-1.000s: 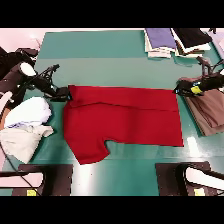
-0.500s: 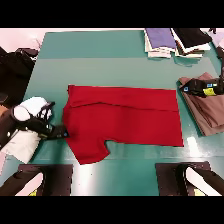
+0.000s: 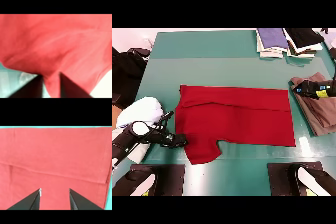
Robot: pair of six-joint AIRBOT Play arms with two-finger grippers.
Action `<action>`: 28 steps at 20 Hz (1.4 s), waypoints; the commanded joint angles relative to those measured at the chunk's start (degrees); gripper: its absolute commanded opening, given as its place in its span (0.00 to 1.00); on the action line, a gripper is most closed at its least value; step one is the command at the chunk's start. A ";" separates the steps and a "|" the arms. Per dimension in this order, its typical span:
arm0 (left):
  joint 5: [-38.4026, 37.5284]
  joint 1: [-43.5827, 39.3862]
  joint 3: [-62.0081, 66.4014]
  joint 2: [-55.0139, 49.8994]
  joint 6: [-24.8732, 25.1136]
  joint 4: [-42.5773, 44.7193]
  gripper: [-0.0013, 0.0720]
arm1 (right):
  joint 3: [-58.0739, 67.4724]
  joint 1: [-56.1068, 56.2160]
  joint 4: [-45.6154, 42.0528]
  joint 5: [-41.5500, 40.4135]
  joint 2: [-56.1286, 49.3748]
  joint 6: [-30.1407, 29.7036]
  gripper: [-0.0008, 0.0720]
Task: Fold the shirts.
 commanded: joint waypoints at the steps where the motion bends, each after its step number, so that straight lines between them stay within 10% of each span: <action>1: -0.98 -1.66 1.95 0.28 0.22 -0.74 0.05 | -0.11 -0.02 -4.33 3.37 0.09 0.02 0.57; 6: -3.67 -1.66 8.09 0.87 0.61 1.36 0.05 | -7.69 -5.97 -15.56 14.03 0.09 0.09 0.57; 18: -2.43 -1.66 8.44 0.85 1.95 3.04 0.05 | -37.48 -25.97 -3.96 5.84 -0.68 -5.84 0.69; 21: -2.80 -1.66 8.44 0.85 1.90 5.25 0.05 | -36.15 -22.56 -1.46 4.13 -3.54 -6.38 0.59; 25: -5.88 -1.66 8.70 0.87 1.90 7.06 0.05 | -31.80 -14.43 -1.36 2.19 -3.82 -6.40 0.05; 28: -9.29 -1.66 9.27 4.20 1.44 7.39 0.05 | -27.67 -9.97 -4.55 5.53 1.81 -6.27 0.04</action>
